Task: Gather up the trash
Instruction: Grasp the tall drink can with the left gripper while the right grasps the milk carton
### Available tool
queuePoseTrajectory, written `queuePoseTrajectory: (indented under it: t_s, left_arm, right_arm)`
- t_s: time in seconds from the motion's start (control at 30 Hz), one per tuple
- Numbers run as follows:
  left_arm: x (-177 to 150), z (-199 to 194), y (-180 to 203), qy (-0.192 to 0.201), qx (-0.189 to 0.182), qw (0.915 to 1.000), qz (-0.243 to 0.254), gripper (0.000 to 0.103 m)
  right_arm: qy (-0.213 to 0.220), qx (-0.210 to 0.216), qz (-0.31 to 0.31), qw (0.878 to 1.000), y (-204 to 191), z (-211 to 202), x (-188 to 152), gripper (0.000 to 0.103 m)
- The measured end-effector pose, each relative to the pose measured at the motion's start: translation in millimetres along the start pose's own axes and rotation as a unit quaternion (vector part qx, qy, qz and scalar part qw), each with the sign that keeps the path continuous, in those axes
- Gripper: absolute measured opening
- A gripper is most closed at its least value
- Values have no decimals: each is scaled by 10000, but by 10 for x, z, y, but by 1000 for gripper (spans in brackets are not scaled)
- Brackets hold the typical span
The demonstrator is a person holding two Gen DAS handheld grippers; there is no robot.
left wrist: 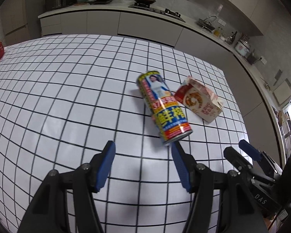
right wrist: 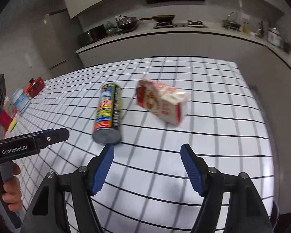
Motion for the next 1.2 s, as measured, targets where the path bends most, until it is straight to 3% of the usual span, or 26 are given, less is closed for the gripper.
queuePoseTrajectory:
  t_s: [0.2,0.5,0.83,1.2]
  left_arm:
    - [12,102,140,-82,-36,10000,-17,62]
    - [79,179,157,-39,35,9997,-224,65]
    - [79,148,74,0,343,9994,-52,65]
    - [64,148,138,-33,220,9997,-61,65]
  right_arm:
    - [159,-463,153,9987,333,-73,102,73]
    - [124,-398,41,9991,316,48,237,73]
    - [58,-304,-51,9995,229,141,234,73]
    - [85,-406,36,9991,294,92,216,73]
Point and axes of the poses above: each gripper's, at about its wrist camera, not at the fingertips, and z roughly the way its jaws point, y to its right, x to its top, the point moved 10 cm from there along z, roughly the way its jaws point, and after that the axes turned 7 degrees about z, right-handed, at the moved point
